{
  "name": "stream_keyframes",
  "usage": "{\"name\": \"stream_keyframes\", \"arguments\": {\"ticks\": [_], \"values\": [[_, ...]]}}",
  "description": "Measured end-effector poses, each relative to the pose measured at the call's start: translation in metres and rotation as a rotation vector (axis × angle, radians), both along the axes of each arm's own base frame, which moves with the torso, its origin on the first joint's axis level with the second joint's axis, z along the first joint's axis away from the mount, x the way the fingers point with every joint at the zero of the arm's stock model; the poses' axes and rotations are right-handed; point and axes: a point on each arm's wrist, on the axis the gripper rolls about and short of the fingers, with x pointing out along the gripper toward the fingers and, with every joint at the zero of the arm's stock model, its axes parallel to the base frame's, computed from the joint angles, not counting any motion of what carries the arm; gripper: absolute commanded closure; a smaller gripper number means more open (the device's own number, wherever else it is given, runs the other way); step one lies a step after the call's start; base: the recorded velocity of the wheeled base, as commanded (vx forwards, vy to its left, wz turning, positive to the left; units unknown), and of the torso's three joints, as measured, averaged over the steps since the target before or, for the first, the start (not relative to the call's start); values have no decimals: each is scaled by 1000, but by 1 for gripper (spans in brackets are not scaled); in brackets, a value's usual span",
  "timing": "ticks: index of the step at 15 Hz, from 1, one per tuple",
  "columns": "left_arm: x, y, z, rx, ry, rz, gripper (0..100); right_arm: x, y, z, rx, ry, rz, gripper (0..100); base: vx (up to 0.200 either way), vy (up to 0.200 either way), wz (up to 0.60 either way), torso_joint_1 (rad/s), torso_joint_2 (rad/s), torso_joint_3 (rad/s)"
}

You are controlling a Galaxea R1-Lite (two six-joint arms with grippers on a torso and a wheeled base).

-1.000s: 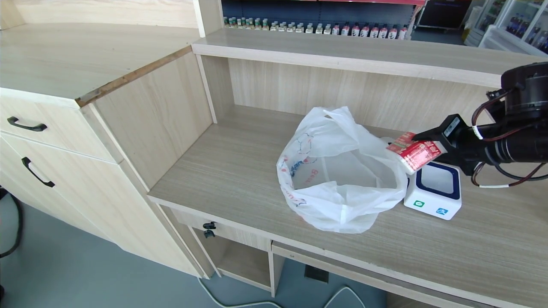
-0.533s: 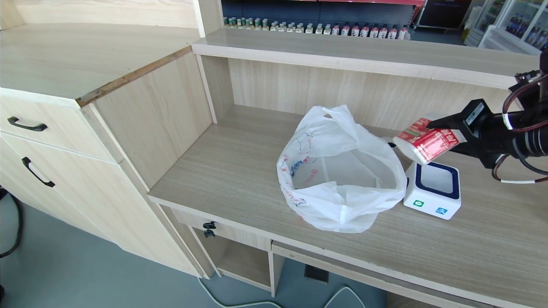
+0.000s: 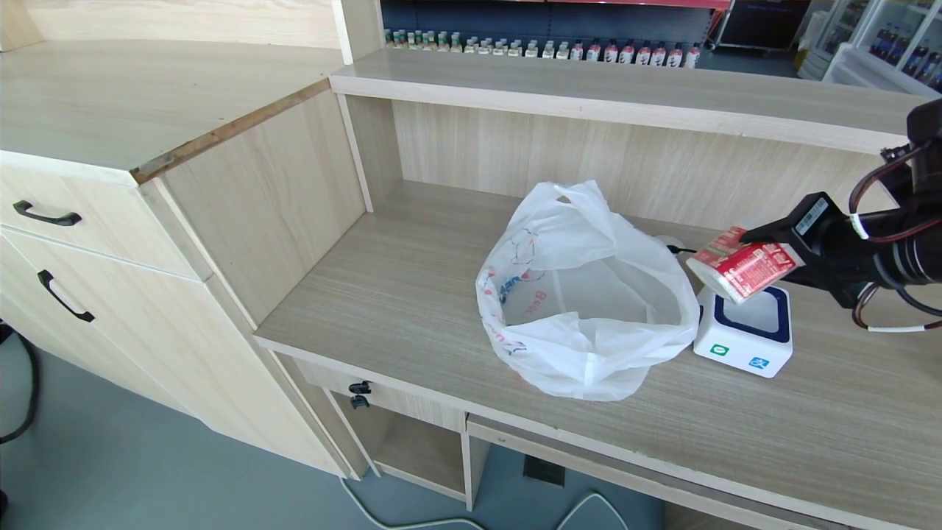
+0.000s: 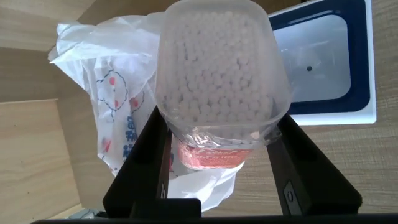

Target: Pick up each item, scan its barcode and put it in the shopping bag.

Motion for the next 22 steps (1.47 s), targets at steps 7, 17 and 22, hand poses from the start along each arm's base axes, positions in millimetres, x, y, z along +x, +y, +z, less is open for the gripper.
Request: {"name": "stream_keyframes", "arguments": {"ticks": [7, 17, 22], "values": [[0, 0, 0, 0, 0, 0, 0, 0, -2, -6, -40, 30, -65, 100, 0, 0, 0, 0, 0, 0], [0, 0, 0, 0, 0, 0, 0, 4, 0, -8, -46, 38, -60, 100, 0, 0, 0, 0, 0, 0], [0, 0, 0, 0, 0, 0, 0, 5, 0, -10, -46, 52, -64, 100, 0, 0, 0, 0, 0, 0]]}}
